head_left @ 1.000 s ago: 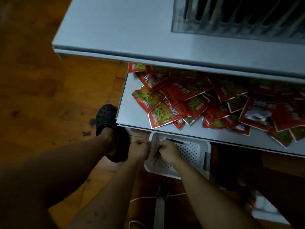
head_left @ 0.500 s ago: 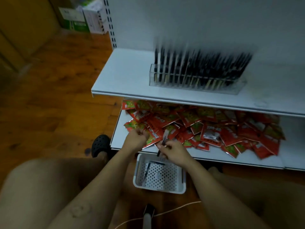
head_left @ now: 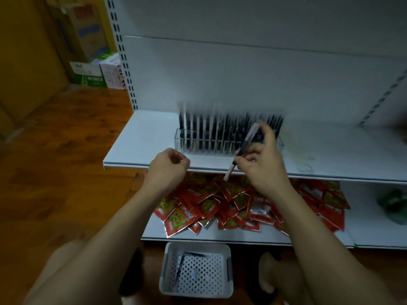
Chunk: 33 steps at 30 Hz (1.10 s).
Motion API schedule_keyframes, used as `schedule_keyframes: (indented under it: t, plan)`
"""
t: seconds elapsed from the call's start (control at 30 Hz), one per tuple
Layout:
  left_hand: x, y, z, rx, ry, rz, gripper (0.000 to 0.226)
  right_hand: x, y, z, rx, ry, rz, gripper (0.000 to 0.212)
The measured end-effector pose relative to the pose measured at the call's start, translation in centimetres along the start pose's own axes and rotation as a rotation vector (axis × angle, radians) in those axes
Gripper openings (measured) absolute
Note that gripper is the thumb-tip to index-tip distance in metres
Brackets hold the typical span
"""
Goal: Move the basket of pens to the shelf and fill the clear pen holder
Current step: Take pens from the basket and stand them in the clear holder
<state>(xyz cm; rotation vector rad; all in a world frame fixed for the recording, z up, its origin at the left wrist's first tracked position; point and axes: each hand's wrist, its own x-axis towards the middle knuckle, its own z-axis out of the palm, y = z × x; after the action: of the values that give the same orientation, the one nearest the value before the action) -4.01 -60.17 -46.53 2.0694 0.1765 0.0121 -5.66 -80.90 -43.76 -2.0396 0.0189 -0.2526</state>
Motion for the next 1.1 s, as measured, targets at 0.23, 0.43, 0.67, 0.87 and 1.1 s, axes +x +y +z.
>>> schedule_keyframes:
  t: [0.23,0.43,0.67,0.87,1.1]
  plan:
    - [5.1,0.0,-0.1,-0.018,0.162,-0.002,0.026,4.7,0.3,-5.0,-0.155,0.292,-0.186,0.079]
    - [9.0,0.2,0.3,-0.073,0.243,-0.056,0.038,7.5,2.7,-5.4,-0.18,0.42,-0.238,0.068]
    - [10.5,-0.3,1.7,-0.087,0.222,-0.074,0.034,8.5,4.5,-5.5,-0.229,0.42,-0.218,0.058]
    - [10.2,-0.6,1.5,-0.073,0.215,-0.058,0.031,7.6,5.1,-5.6,-0.335,0.299,-0.235,0.058]
    - [8.4,-0.7,1.1,-0.076,0.204,-0.065,0.03,5.4,4.6,-5.6,-0.441,0.04,-0.112,0.079]
